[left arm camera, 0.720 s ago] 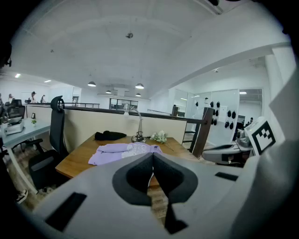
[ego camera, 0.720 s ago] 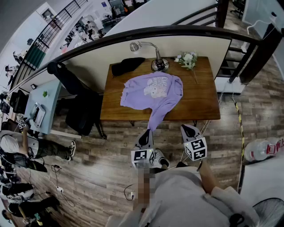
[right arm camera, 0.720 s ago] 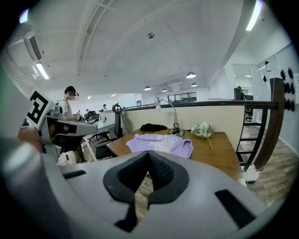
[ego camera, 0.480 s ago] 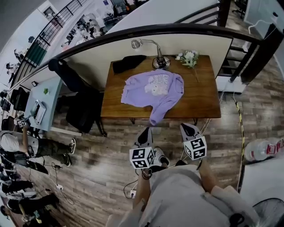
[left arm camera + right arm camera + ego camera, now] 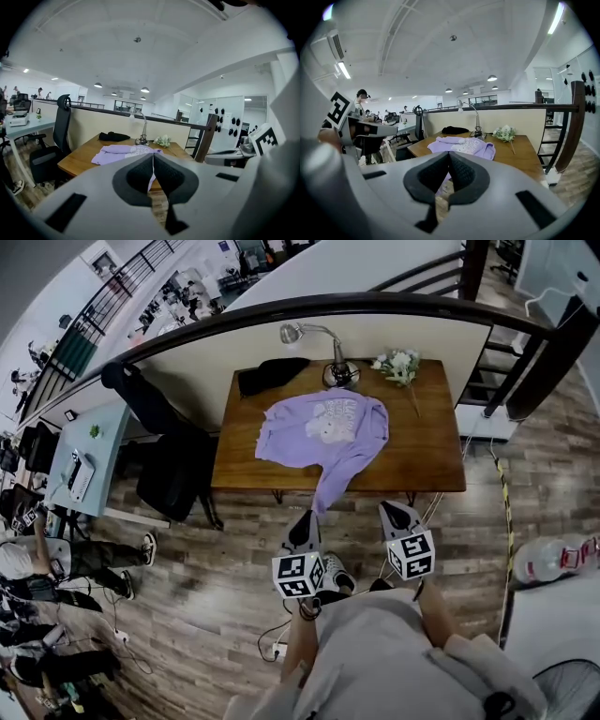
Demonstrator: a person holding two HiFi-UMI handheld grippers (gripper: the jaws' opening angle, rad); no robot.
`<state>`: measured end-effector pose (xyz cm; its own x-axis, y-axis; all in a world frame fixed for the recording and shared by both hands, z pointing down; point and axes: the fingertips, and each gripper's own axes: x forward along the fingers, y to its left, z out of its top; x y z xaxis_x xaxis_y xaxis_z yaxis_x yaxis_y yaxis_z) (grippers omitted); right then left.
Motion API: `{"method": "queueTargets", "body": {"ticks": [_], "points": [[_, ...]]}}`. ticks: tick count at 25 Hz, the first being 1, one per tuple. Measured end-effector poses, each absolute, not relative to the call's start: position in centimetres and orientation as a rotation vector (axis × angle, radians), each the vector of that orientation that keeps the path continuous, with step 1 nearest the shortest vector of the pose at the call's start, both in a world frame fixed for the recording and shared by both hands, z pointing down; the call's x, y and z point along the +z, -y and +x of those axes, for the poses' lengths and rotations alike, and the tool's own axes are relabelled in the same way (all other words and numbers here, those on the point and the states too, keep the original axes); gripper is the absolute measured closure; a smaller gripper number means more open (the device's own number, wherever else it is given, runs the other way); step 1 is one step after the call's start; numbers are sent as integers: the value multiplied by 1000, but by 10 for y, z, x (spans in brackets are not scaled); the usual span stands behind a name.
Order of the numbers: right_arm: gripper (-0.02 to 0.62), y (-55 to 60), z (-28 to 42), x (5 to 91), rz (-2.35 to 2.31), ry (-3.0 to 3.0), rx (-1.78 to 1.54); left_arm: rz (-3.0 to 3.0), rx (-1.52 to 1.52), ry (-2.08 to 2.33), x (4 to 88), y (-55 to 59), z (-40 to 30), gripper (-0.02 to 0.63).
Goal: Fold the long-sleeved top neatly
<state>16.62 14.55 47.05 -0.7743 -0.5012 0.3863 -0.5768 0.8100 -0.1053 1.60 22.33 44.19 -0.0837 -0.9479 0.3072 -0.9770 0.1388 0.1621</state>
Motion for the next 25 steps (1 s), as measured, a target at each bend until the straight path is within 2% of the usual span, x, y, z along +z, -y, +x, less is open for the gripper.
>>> {"method": "queueTargets", "body": {"ticks": [4, 7, 10, 15, 25], "points": [[588, -144, 165, 468, 837, 2663, 310, 1862, 105, 2075, 444, -223, 14, 578], [544, -144, 161, 465, 835, 2663, 306, 1858, 116, 2079, 444, -222, 9, 572], [510, -144, 158, 468, 824, 2655, 311, 1853, 123, 2083, 445, -220, 5, 496], [428, -143, 150, 476, 790, 2630, 336, 1839, 121, 2085, 447, -216, -2, 445], [391, -134, 124, 488, 759, 2607, 353, 1881, 104, 2019, 462, -201, -20, 441]]}}
